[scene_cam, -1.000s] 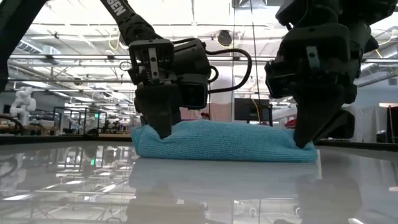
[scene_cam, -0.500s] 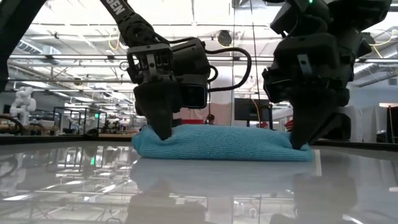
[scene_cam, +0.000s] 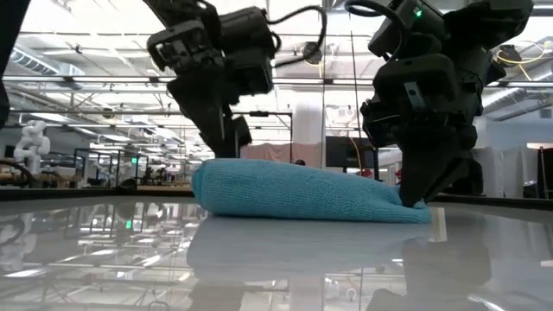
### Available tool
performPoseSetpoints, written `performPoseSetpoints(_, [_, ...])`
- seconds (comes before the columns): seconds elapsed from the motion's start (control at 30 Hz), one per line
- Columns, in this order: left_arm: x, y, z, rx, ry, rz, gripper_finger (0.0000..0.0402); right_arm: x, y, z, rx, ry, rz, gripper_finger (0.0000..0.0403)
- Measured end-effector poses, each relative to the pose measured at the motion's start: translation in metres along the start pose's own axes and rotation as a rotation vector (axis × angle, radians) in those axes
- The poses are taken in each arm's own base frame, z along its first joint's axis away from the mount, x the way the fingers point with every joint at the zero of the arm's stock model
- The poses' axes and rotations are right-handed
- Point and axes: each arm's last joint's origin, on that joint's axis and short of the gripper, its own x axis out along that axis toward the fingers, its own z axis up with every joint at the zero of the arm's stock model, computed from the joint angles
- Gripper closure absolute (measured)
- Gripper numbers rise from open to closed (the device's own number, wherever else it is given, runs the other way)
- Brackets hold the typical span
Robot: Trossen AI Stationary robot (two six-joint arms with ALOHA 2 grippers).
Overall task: Roll towel
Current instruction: Roll the blue towel
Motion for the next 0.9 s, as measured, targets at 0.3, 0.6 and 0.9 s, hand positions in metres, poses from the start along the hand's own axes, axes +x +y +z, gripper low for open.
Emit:
performPoseSetpoints(0.3, [-0.013,-0.048,0.002,0.411,-0.013,0.079,0.0207,-0.001,-0.003,0.005,0.012,-0.008,0.000,0.0387])
performPoseSetpoints(0.6, [0.015,-0.068,0.004,0.617,-0.002,0.140,0.0208,-0.001,-0.004,0.007,0.018,0.002,0.007,0.0387])
performPoseSetpoints(0.9, [0.039,-0.051,-0.002,0.574,0.095,0.230,0.0208,-0.001,-0.004,0.007,0.018,0.002,0.008,0.0387])
